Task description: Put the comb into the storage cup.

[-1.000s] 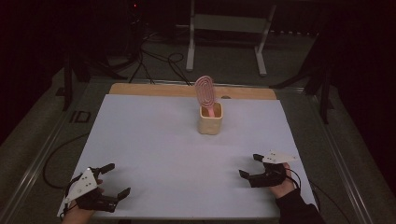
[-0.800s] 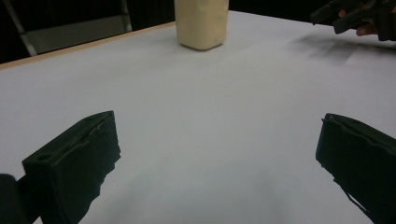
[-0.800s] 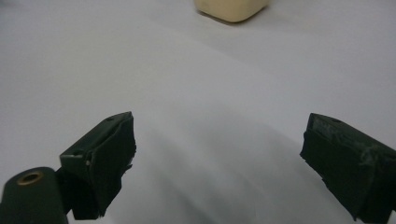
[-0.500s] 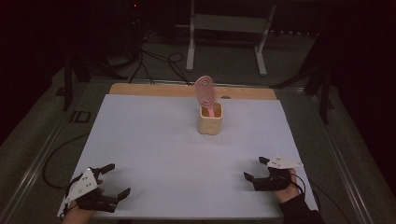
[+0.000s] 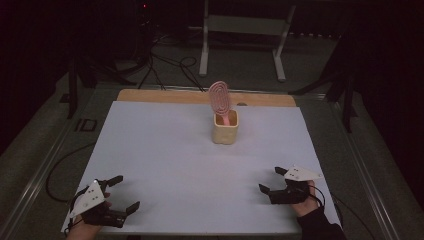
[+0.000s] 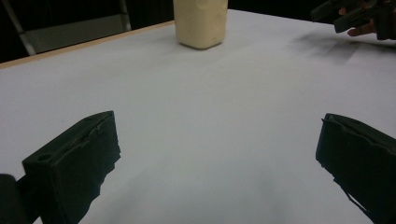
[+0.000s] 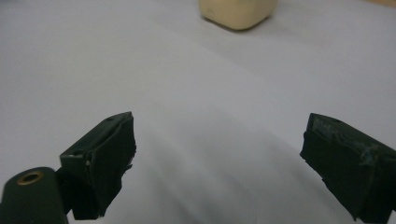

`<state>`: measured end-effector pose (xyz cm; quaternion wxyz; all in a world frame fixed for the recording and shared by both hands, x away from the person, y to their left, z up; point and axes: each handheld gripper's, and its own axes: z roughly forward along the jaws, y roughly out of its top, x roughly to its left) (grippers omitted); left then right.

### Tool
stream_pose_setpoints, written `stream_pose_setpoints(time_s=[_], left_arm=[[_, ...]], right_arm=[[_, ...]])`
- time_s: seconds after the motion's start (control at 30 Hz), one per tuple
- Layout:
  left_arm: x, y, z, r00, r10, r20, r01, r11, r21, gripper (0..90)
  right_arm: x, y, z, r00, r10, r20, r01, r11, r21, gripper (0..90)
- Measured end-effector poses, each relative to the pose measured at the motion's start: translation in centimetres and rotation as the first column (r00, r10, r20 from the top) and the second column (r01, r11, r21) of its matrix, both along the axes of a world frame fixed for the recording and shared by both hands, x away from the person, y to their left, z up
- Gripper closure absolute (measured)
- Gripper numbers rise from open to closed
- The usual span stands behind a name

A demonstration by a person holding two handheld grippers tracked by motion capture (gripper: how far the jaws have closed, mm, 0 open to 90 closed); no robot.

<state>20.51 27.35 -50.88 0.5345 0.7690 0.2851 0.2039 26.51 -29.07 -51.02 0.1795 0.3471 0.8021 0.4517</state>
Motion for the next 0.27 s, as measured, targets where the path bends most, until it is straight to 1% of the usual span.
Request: stream_pose_setpoints(time_s=[0.07, 0.27], left_arm=[[0.0, -0.01, 0.02, 1.0, 0.0, 0.001, 0.0, 1.0, -0.001, 0.0], [0.01, -0.05, 0.0, 1.0, 0.0, -0.001, 0.0, 1.0, 0.0, 0.0]], right_arm=[[-0.05, 0.02, 0.03, 1.0, 0.004, 0.007, -0.004, 1.0, -0.002, 9.4], [-0.05, 0.02, -0.04, 1.0, 0.008, -0.001, -0.008, 1.0, -0.009, 9.4]])
